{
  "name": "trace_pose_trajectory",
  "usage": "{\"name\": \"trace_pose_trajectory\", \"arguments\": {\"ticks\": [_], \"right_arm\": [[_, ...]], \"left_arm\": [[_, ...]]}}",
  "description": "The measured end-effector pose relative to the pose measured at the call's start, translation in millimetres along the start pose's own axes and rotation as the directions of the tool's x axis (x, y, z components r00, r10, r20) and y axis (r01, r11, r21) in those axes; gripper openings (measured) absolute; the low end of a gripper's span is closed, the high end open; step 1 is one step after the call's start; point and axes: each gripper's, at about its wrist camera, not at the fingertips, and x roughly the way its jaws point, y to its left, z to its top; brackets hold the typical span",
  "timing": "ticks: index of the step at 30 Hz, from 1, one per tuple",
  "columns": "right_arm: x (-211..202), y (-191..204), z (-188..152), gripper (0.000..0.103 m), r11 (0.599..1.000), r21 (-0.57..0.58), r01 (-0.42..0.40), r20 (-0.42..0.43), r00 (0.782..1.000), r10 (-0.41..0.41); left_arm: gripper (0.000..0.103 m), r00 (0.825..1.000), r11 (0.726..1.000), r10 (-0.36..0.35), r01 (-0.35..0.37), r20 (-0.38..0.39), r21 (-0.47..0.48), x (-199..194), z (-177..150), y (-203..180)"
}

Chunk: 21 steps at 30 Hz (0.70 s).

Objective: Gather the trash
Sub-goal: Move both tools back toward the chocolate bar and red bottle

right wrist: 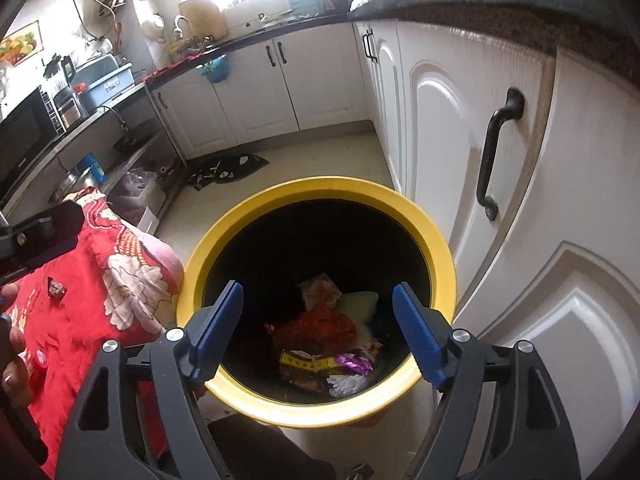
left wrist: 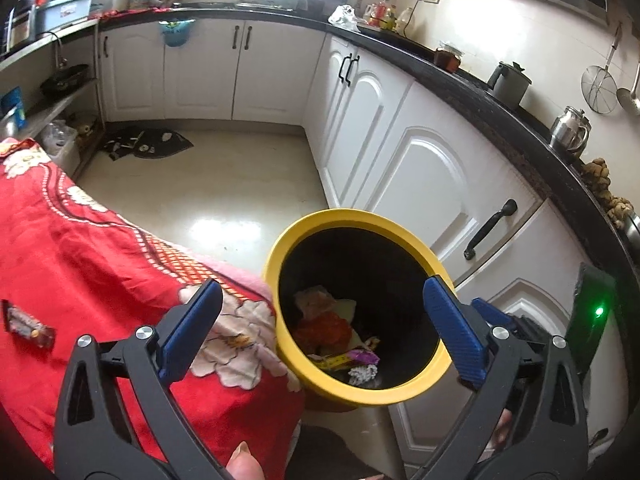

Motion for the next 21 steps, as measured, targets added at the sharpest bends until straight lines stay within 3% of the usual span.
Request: {"name": "trace_pose_trajectory", "arguments": {"ticks": [10,21], "right_arm": [[-22,18,8,0.076,0.999,-0.028,-0.042,0.045,0.998,0.043],[-39,66,19,0.079,0.986,-0.098,-0.138,0.073,0.987,0.145]], "left_arm": [[0.092,0.999,0.999,0.036,-0.035,0.039,-0.025,-33,-11,23],[0.092,0.991,0.994,0.100,-0.095,0.084,-0.060,-76,-26,55]]}}
